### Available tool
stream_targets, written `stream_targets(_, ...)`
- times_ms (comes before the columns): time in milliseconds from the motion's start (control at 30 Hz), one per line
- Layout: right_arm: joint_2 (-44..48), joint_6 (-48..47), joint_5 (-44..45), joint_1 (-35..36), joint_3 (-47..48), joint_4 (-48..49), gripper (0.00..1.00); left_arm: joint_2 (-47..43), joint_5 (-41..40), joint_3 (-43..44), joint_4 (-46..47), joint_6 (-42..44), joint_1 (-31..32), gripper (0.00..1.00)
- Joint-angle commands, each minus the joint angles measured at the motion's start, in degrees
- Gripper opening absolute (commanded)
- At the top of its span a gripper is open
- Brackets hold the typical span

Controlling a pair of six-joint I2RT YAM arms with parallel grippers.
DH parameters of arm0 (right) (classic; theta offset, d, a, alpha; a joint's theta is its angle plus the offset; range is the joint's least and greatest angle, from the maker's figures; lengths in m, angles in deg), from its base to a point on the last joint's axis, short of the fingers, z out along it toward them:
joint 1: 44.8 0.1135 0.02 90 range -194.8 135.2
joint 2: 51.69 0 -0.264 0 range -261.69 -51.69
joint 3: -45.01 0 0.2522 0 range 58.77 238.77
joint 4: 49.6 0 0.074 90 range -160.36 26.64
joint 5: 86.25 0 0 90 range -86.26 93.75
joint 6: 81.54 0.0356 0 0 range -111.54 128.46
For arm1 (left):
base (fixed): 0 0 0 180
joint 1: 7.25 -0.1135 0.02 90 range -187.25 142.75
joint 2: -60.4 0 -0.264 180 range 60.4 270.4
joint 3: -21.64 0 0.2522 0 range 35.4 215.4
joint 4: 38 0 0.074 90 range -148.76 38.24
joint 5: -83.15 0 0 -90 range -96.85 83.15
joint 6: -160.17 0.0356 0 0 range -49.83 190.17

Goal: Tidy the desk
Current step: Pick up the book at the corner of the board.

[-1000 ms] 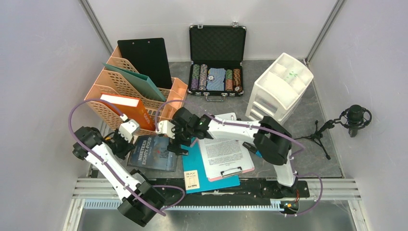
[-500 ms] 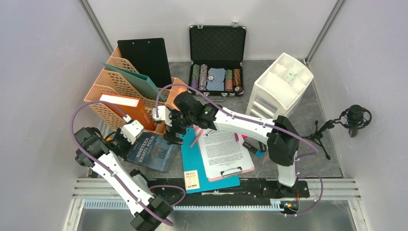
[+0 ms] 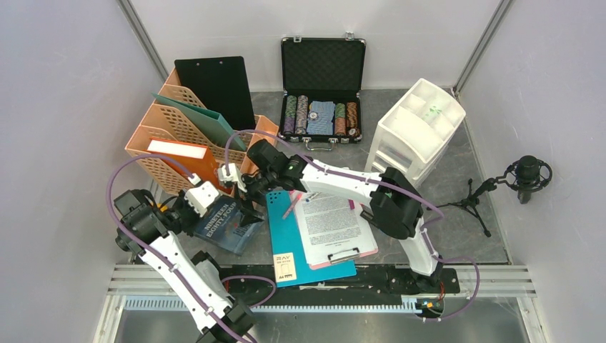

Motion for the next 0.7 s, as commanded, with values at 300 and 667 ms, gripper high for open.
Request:
stream_targets(300,-1.89,3.77,-16.03,-1.54,-0.03,6.5,0.32,0.13,6.04,1.79,-3.42,0.67,0.37,0.02)
stream_targets(667,3.63,8.52,-14.6,-2.95,-11.78,15.98,0.0,6.69,5.23,5.19,-3.33,-4.57,0.37,0.41)
